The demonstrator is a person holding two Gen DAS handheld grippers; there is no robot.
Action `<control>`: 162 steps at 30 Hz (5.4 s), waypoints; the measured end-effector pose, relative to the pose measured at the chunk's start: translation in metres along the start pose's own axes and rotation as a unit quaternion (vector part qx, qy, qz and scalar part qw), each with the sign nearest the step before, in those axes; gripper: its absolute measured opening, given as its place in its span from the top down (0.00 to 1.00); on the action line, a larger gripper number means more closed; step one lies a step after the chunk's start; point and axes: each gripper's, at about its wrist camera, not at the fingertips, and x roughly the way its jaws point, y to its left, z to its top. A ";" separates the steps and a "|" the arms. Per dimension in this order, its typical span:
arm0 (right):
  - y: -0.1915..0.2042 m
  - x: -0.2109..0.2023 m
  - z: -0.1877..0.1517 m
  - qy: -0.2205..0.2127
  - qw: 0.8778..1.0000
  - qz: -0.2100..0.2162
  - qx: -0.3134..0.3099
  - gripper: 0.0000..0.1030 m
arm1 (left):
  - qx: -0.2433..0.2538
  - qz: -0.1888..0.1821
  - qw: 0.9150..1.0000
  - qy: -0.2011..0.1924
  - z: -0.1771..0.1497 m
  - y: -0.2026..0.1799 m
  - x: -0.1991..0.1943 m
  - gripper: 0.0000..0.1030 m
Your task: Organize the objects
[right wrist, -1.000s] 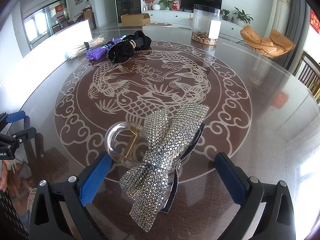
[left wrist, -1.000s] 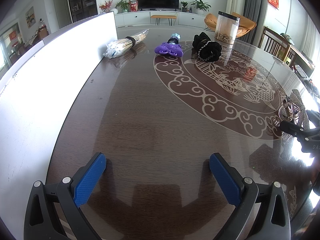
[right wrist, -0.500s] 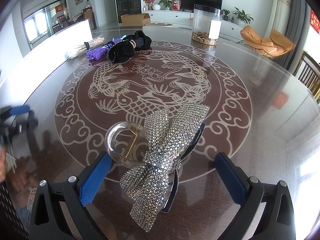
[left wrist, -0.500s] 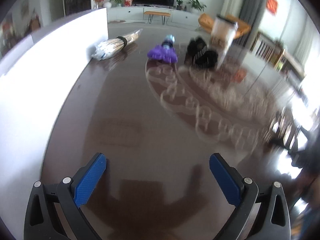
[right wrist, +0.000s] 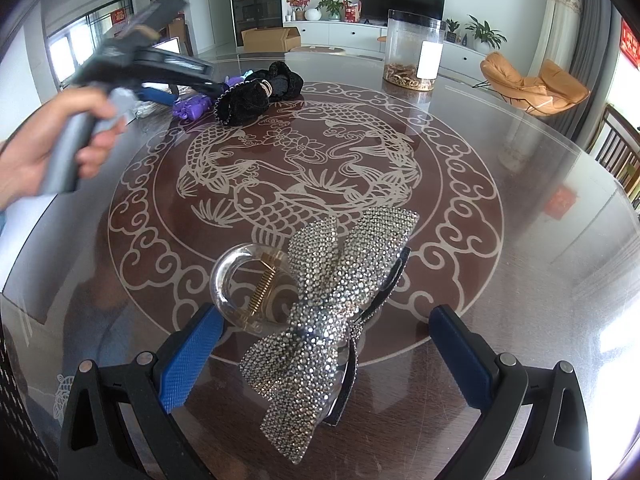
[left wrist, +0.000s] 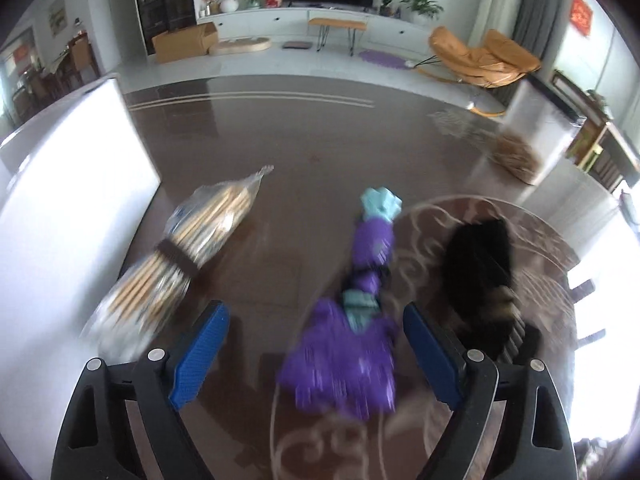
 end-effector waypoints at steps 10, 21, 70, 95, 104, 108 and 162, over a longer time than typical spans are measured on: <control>-0.001 0.000 0.001 0.000 1.000 -0.002 0.002 0.00 | 0.058 -0.014 0.997 -0.054 -0.074 0.000 -0.046 0.62; -0.001 0.000 0.001 0.000 1.000 -0.002 0.002 0.00 | 0.059 -0.010 0.998 -0.037 -0.193 0.025 -0.108 0.12; 0.029 -0.058 0.032 -0.060 0.995 0.036 0.065 0.52 | -0.114 -0.132 0.948 -0.267 -0.247 0.104 -0.260 0.83; 0.387 -0.015 0.183 -0.018 0.950 0.278 -0.144 0.20 | -0.242 0.038 0.965 -0.090 -0.208 0.320 -0.240 0.29; 0.258 -0.029 0.121 -0.103 0.973 0.183 -0.099 0.02 | -0.221 0.014 0.957 -0.187 -0.221 0.257 -0.279 0.28; 0.181 -0.009 0.073 -0.069 0.990 0.099 -0.069 0.02 | -0.171 -0.052 0.962 -0.205 -0.219 0.199 -0.290 0.28; 0.027 -0.004 -0.014 0.002 1.000 -0.013 0.021 0.00 | -0.004 0.030 0.999 -0.037 -0.243 0.037 -0.140 0.00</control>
